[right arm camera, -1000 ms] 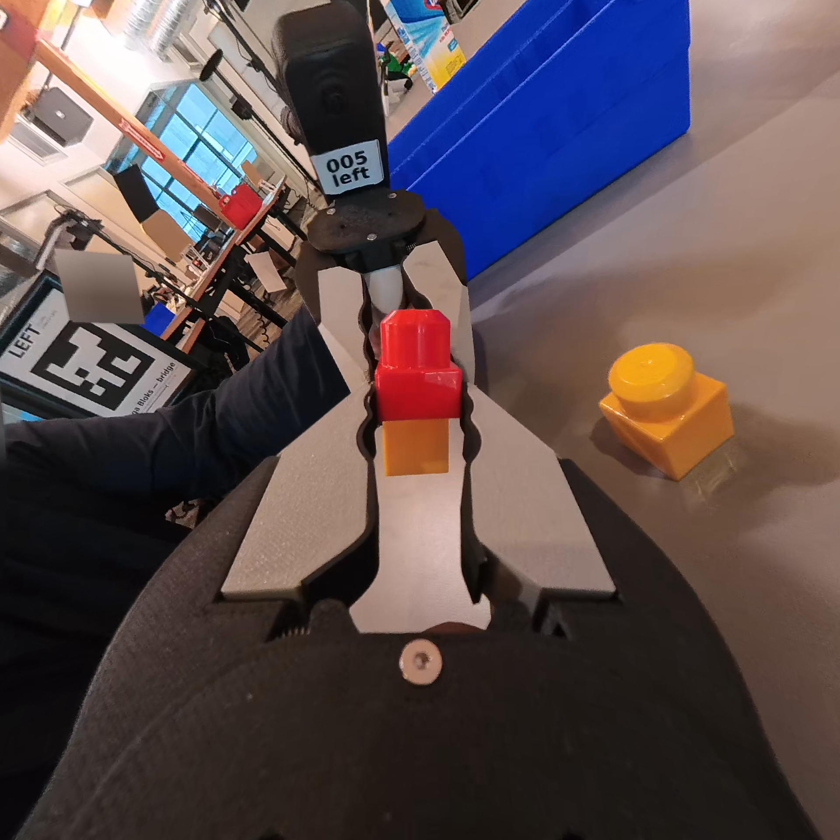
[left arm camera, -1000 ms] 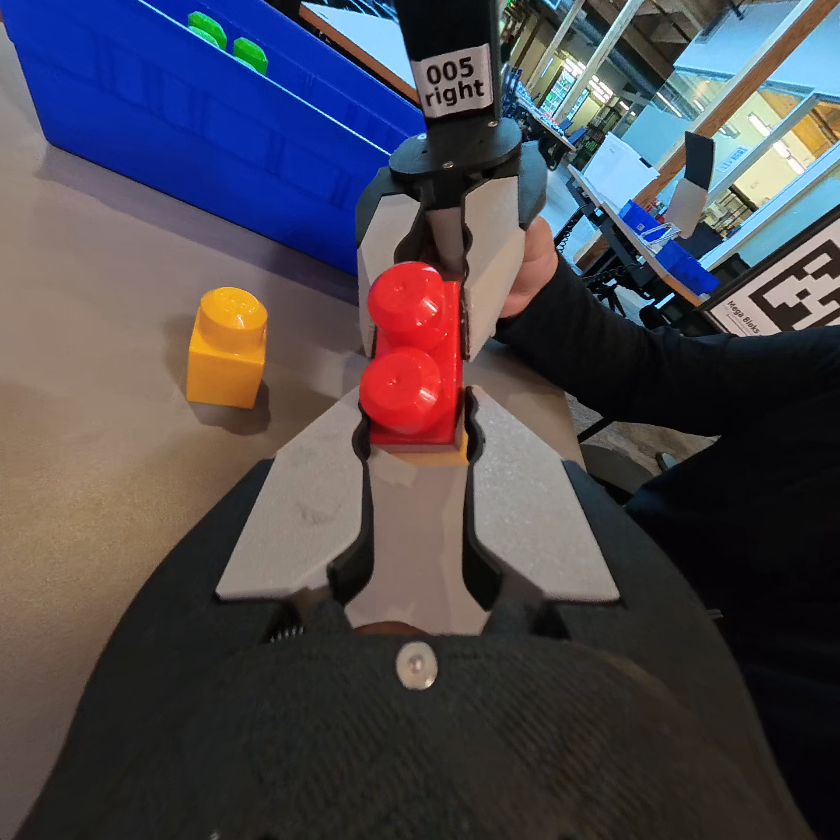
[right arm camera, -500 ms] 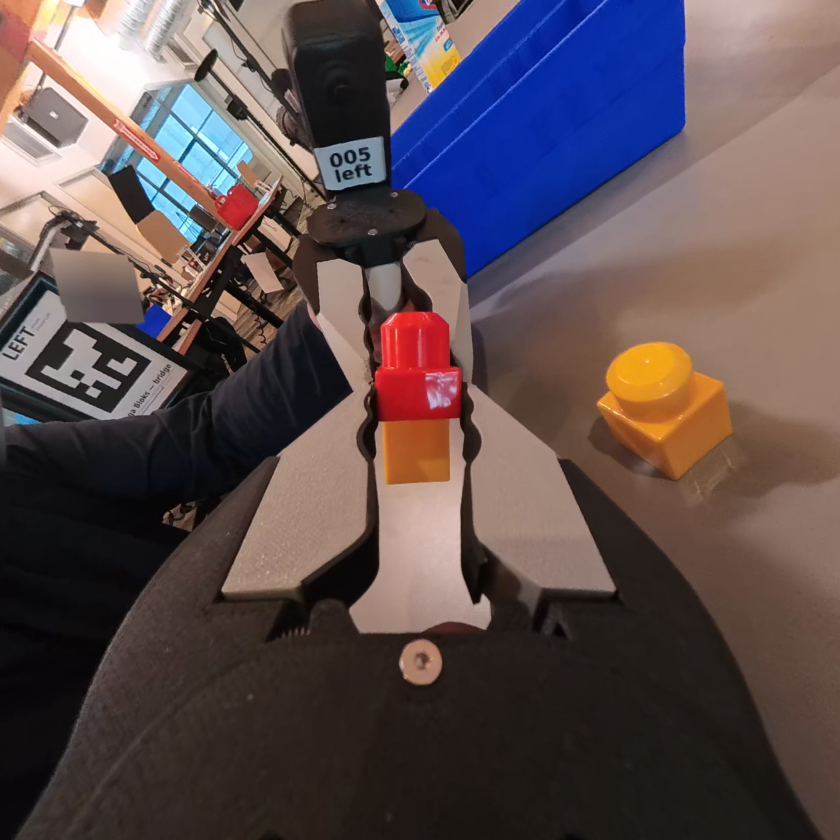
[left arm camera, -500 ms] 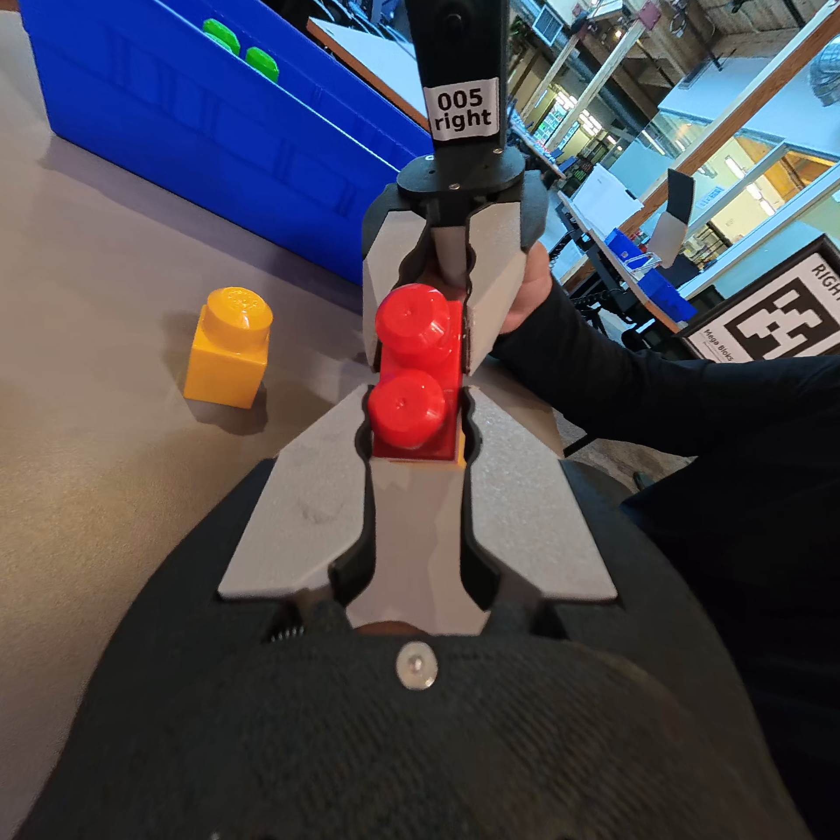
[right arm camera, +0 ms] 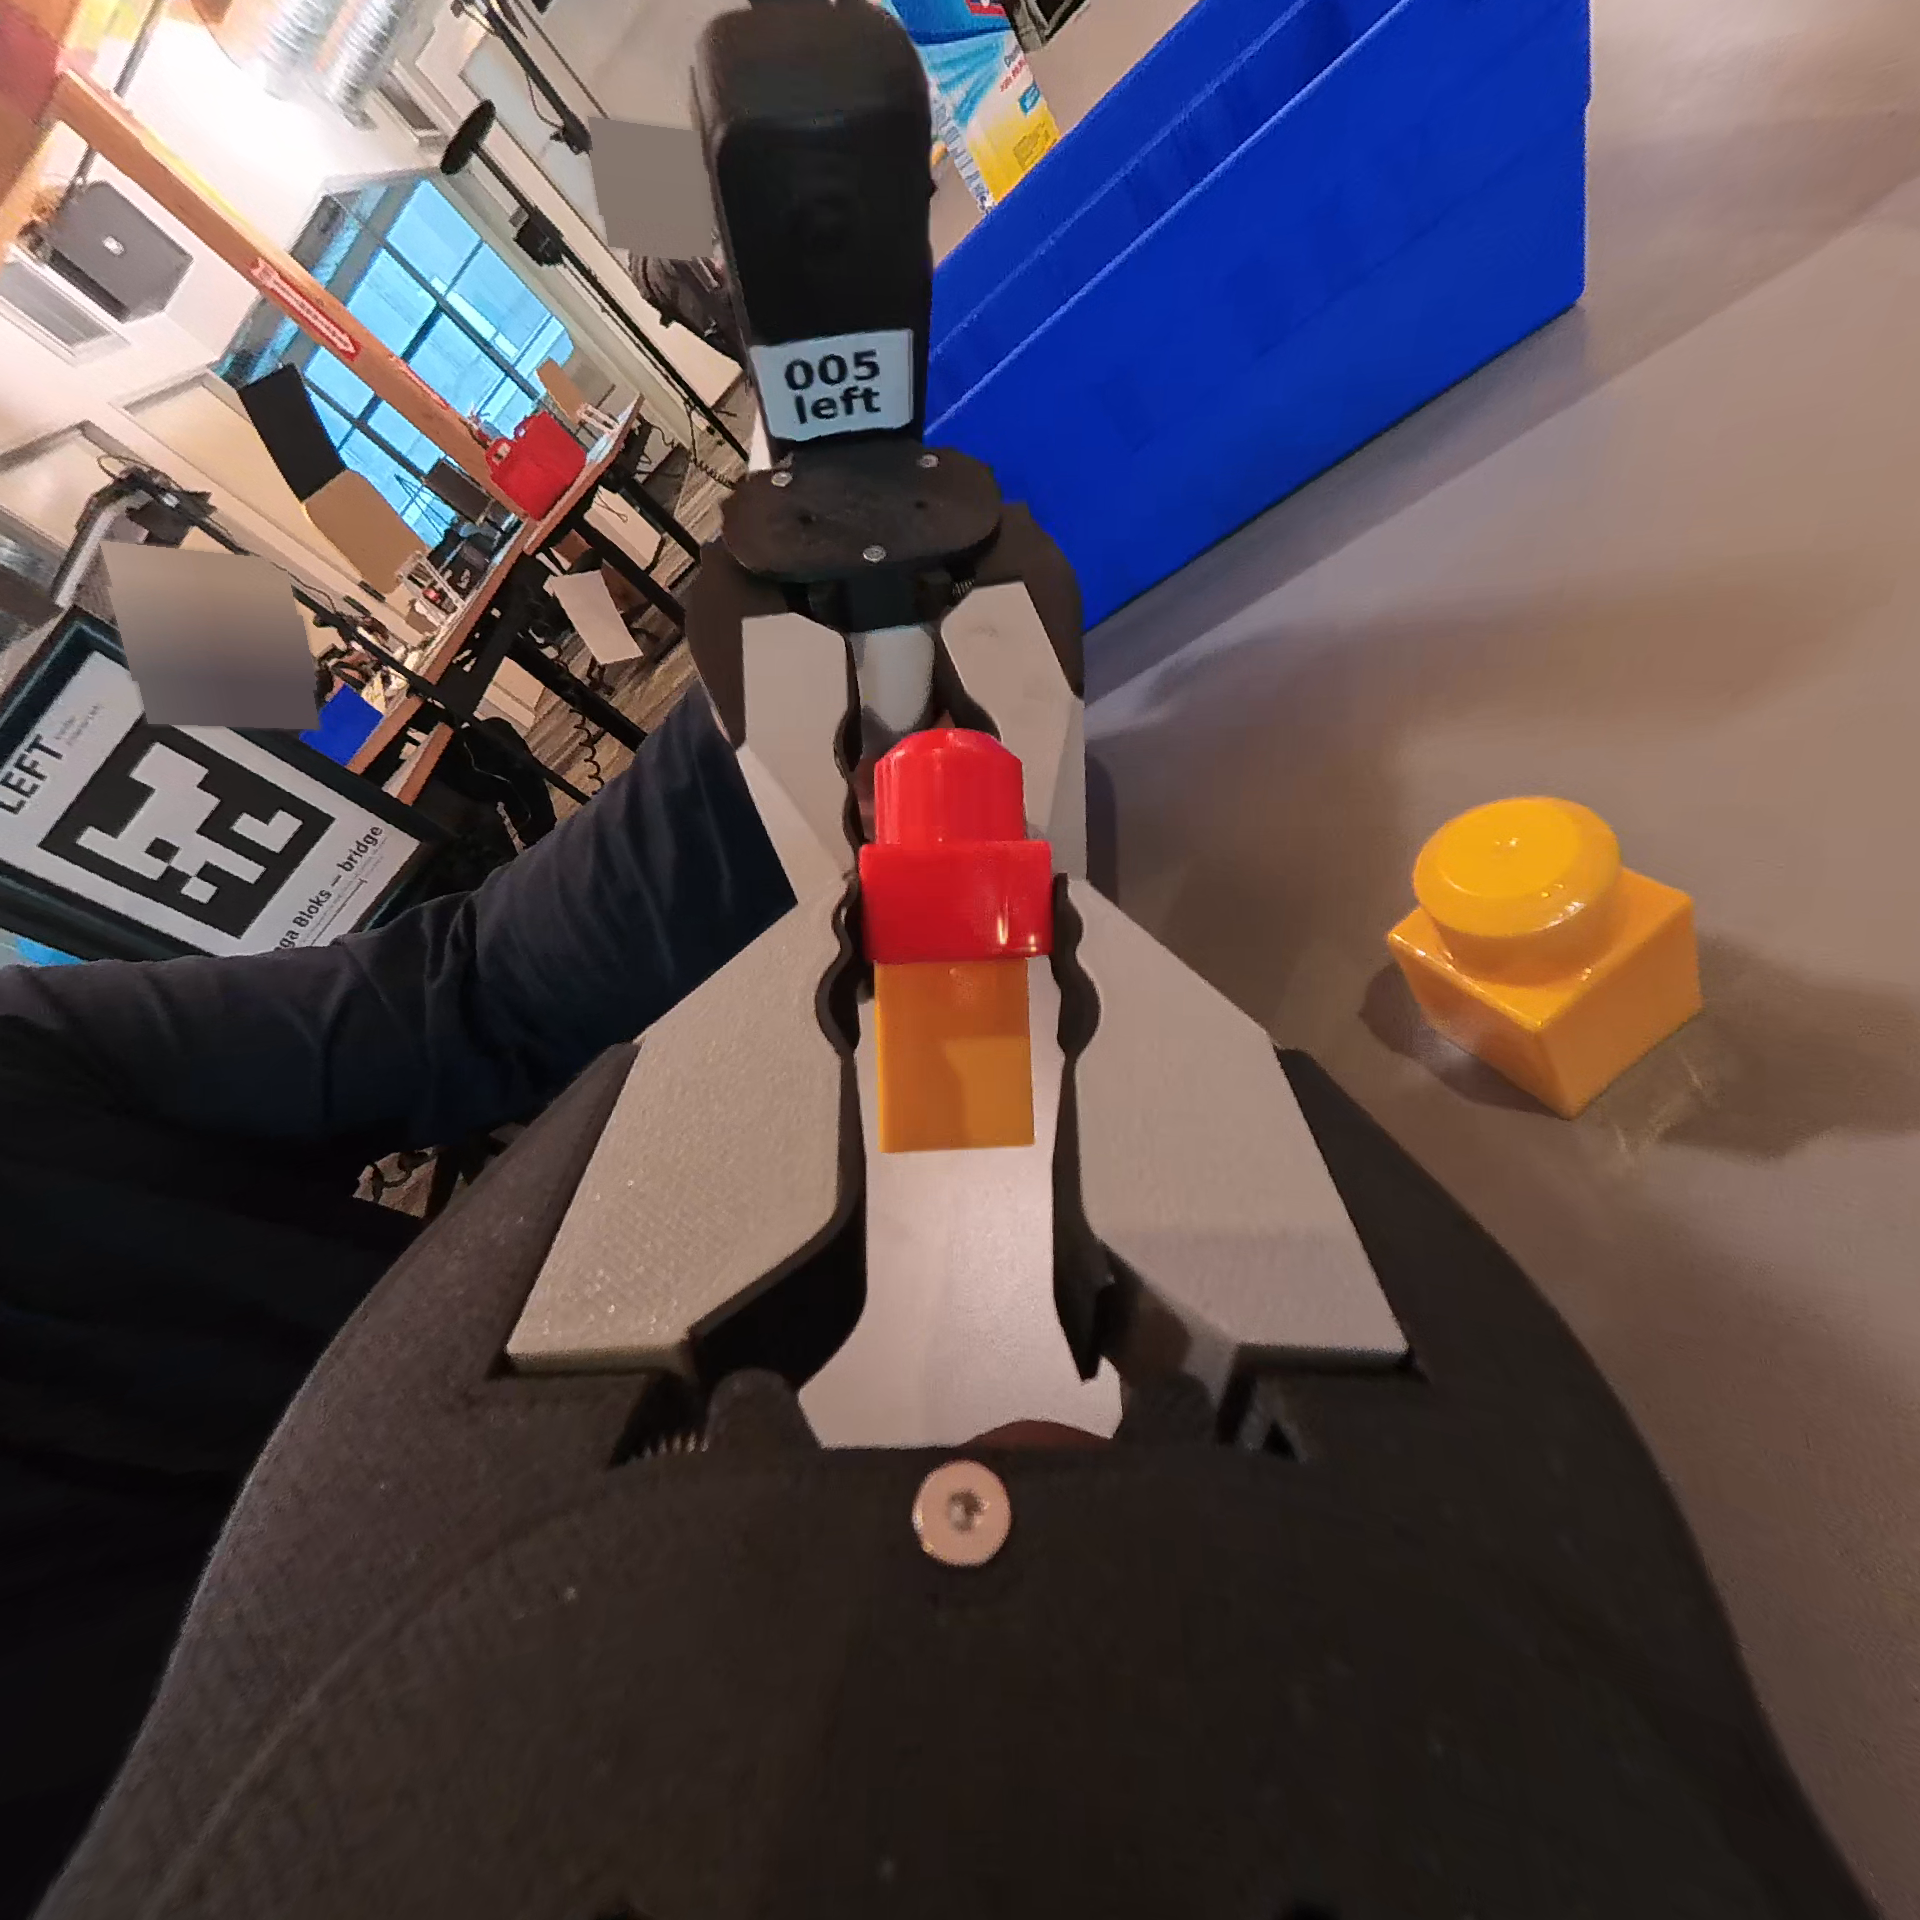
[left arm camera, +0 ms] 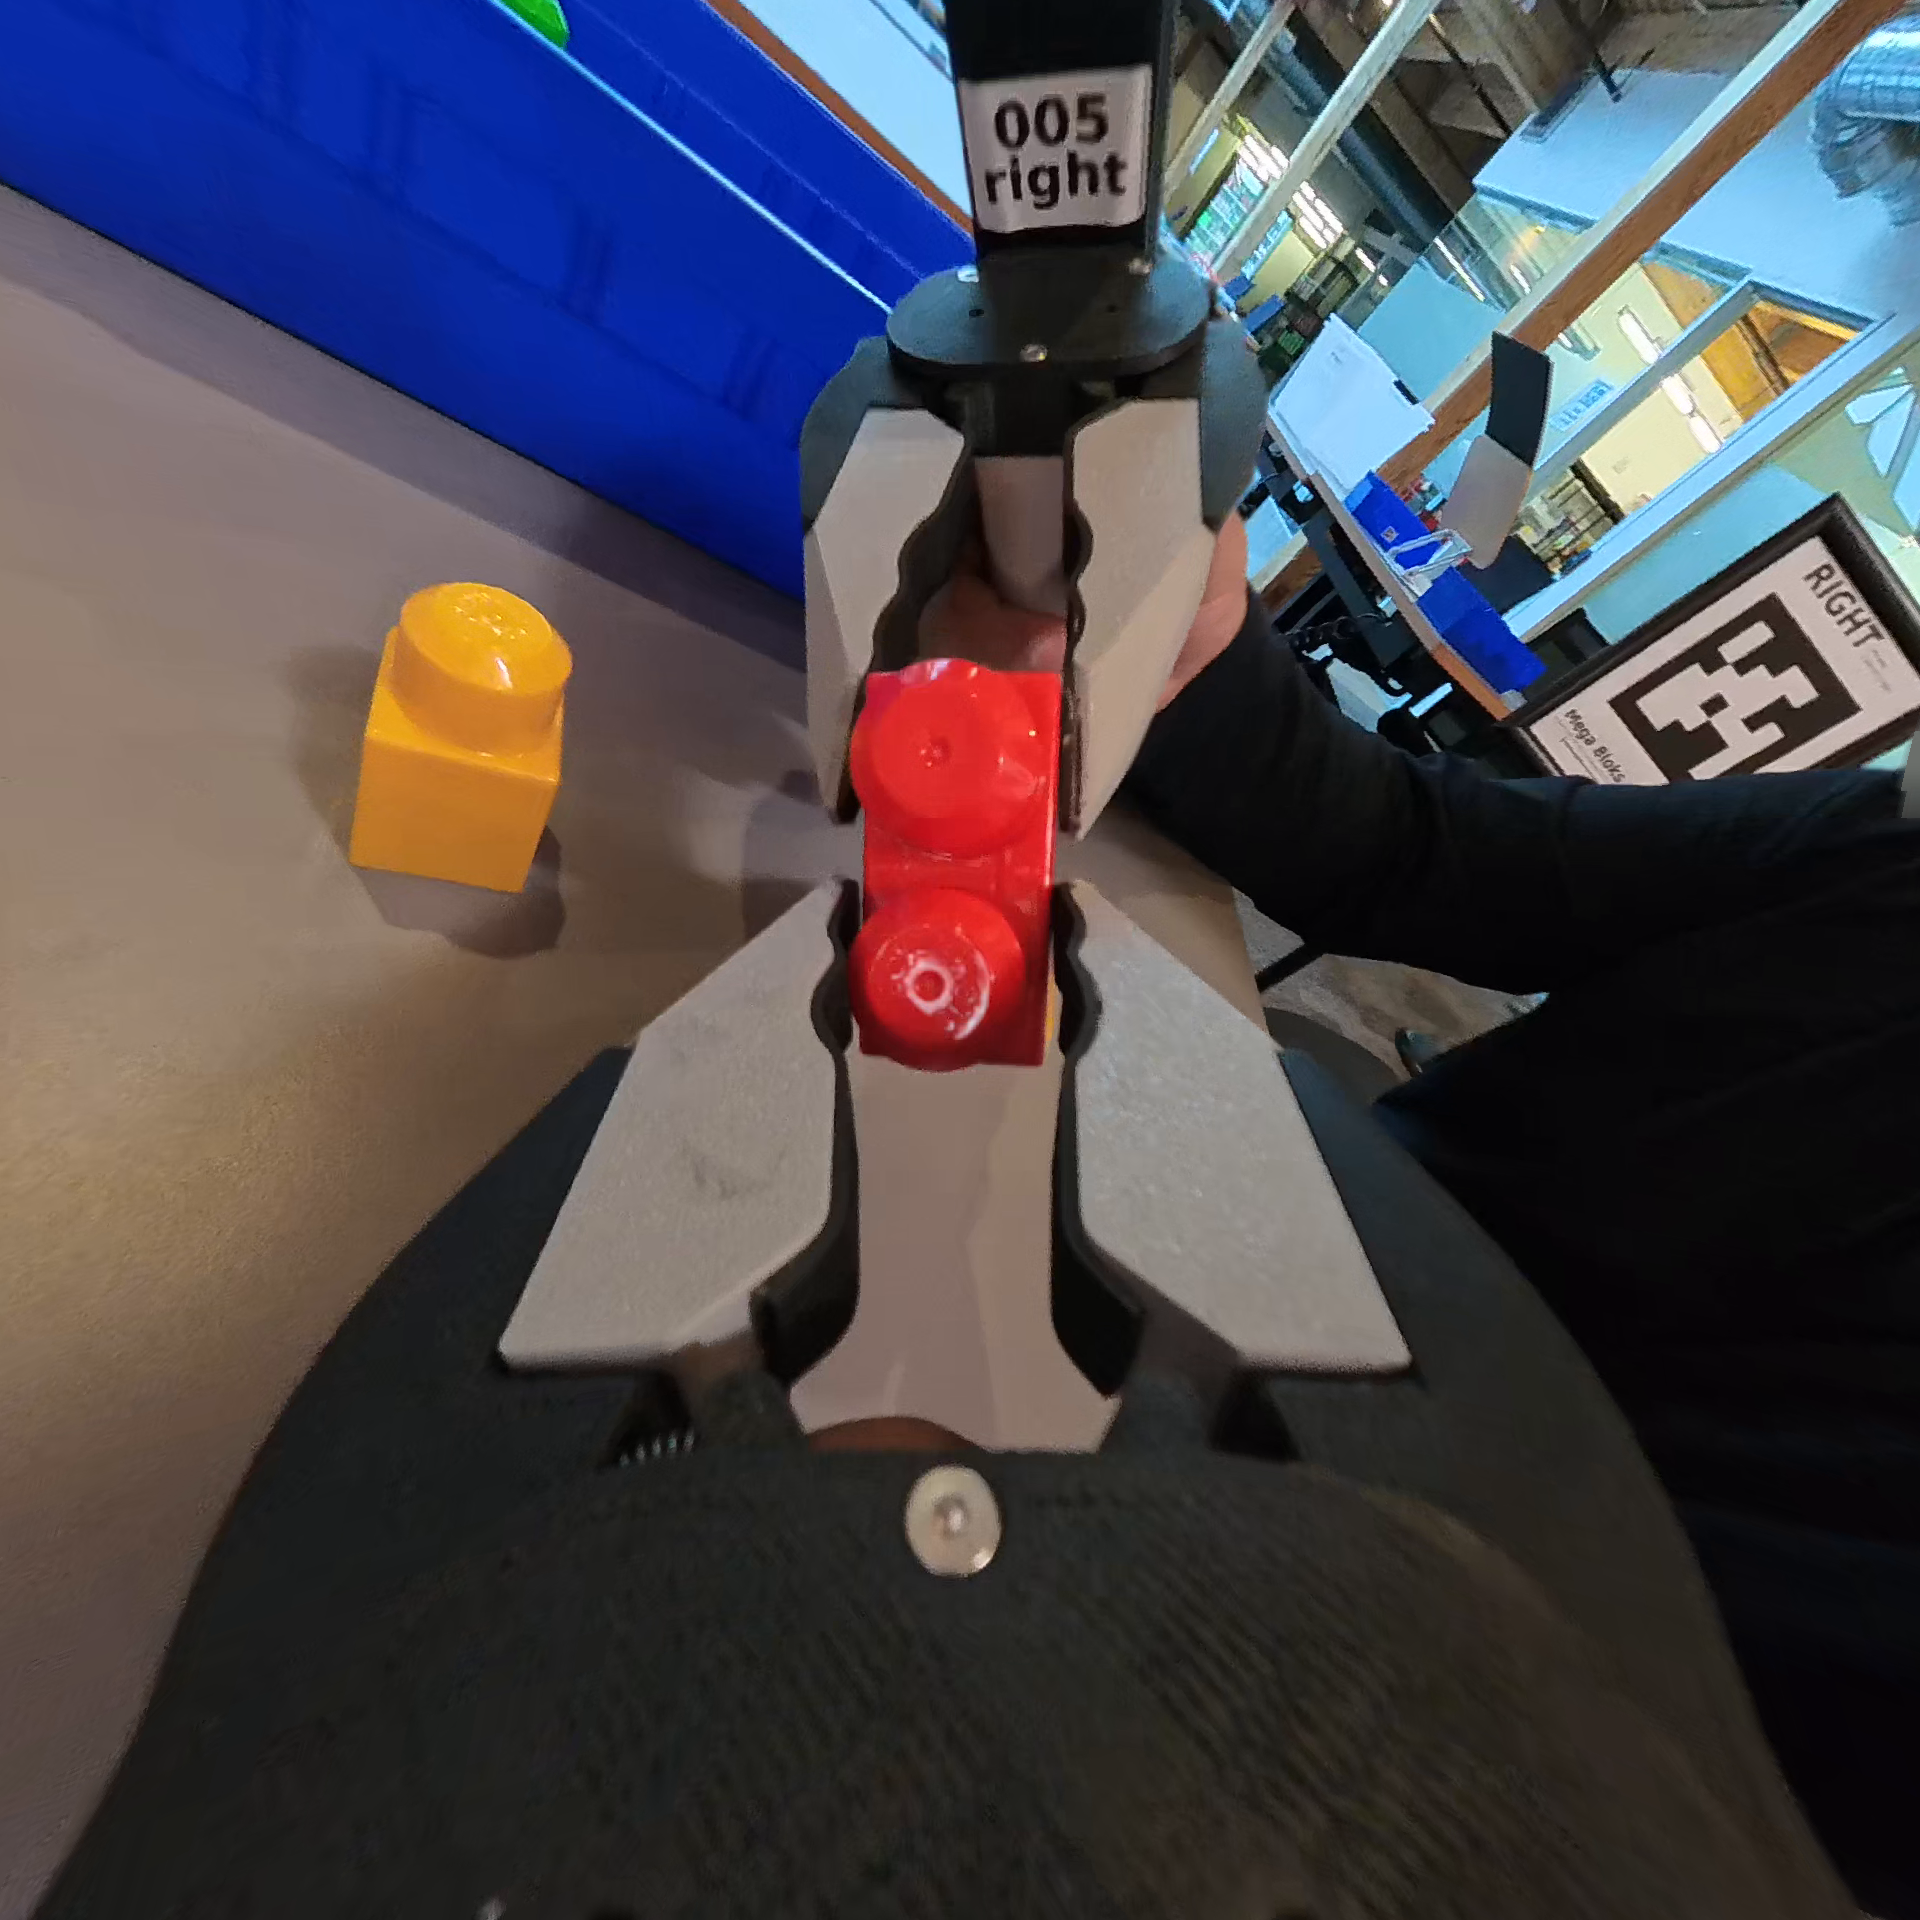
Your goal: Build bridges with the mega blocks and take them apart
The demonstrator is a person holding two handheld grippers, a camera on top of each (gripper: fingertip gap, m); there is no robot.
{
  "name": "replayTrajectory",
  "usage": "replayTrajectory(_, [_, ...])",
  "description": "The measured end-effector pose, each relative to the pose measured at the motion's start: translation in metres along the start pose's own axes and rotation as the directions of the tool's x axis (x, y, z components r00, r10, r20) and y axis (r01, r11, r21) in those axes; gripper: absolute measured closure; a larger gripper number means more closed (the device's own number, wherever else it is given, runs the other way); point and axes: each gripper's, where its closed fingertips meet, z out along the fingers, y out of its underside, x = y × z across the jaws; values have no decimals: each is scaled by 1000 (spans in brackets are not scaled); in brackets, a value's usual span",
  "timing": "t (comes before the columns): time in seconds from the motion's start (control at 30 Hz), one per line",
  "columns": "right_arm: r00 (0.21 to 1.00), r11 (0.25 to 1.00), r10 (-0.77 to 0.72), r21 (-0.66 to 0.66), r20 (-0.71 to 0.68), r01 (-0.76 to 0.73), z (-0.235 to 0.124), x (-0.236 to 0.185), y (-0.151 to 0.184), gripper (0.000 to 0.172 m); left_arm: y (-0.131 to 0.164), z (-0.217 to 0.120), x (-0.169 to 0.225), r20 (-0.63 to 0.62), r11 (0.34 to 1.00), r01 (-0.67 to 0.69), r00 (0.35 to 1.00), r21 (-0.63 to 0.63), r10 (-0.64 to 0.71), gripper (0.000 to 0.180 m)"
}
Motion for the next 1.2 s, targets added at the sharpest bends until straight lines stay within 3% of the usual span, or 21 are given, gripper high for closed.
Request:
replayTrajectory(0.6, [999,999,-41,0,4,41,7,-5,0,139,14,11,4,10,993,-80,997,-88,81,146])
replayTrajectory(0.8, [998,995,-51,84,36,48,-1,-11,-14,139,5,4,5,37,990,-127,991,-53,129,146])
replayTrajectory(0.9, [996,980,-90,183,28,83,-15,-15,-31,130,-2,-5,2,50,994,-113,992,-14,113,147])
replayTrajectory(1.03, [981,968,-104,209,-166,138,-25,12,-38,122,-13,-17,0,76,992,-123,990,44,119,147])
replayTrajectory(1.2, [848,979,-159,28,-506,200,-23,59,-16,119,-23,-34,10,64,982,-165,985,96,159,146])
